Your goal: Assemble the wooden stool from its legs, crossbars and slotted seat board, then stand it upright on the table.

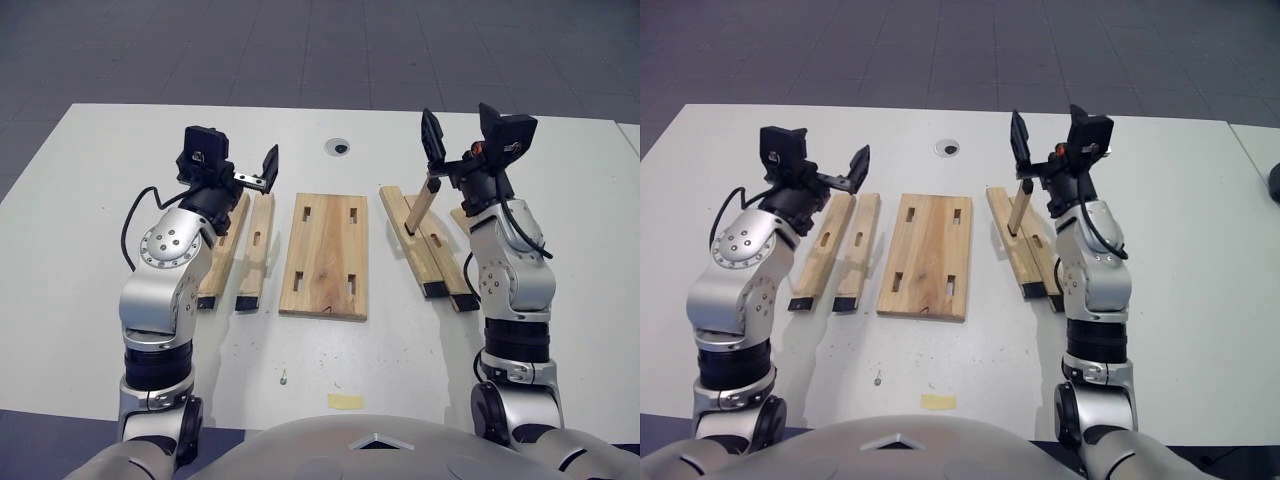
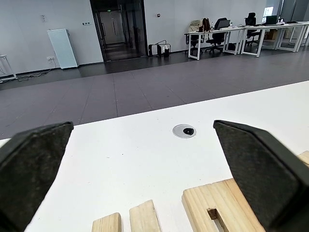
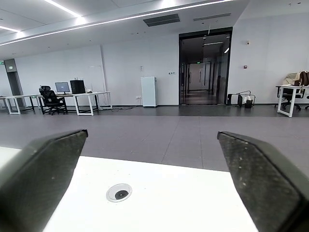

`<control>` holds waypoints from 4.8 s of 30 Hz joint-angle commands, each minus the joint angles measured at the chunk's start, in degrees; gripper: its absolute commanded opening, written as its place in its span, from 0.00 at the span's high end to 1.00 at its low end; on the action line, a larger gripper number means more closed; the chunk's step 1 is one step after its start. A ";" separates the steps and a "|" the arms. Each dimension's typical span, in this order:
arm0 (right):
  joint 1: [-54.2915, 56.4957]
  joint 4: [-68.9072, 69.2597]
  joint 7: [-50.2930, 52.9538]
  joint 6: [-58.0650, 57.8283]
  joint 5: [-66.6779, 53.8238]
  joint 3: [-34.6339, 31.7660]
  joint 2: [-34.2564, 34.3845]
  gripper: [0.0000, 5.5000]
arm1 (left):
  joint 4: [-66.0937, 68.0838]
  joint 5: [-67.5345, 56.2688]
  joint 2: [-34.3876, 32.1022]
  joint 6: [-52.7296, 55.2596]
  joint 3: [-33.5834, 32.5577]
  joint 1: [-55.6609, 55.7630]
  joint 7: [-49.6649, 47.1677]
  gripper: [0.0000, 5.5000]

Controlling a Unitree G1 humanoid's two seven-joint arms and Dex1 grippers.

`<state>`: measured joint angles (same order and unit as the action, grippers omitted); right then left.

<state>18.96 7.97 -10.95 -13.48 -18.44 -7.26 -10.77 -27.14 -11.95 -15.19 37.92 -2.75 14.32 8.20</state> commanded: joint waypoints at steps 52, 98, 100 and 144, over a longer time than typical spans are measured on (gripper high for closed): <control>-2.83 3.85 -2.61 -12.95 -14.86 -14.00 -5.85 0.02 | -4.31 1.44 2.69 1.90 0.32 -4.55 -2.55 0.02; -23.28 18.46 -6.07 -42.02 -11.79 5.12 -17.12 0.02 | -4.24 2.44 2.57 3.54 1.70 -4.26 -3.00 0.02; -22.70 19.71 -7.70 -42.28 -10.76 7.84 -18.89 0.02 | -4.06 2.50 2.77 3.55 1.95 -3.80 -3.13 0.02; -18.06 16.38 -16.59 2.52 0.93 13.87 -5.39 0.62 | -0.59 -50.29 22.09 17.92 -19.38 7.08 -11.08 0.02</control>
<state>-0.83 23.06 -23.50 -15.21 -15.37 4.51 -17.24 -29.91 -50.49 2.69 53.69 -18.06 19.36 4.96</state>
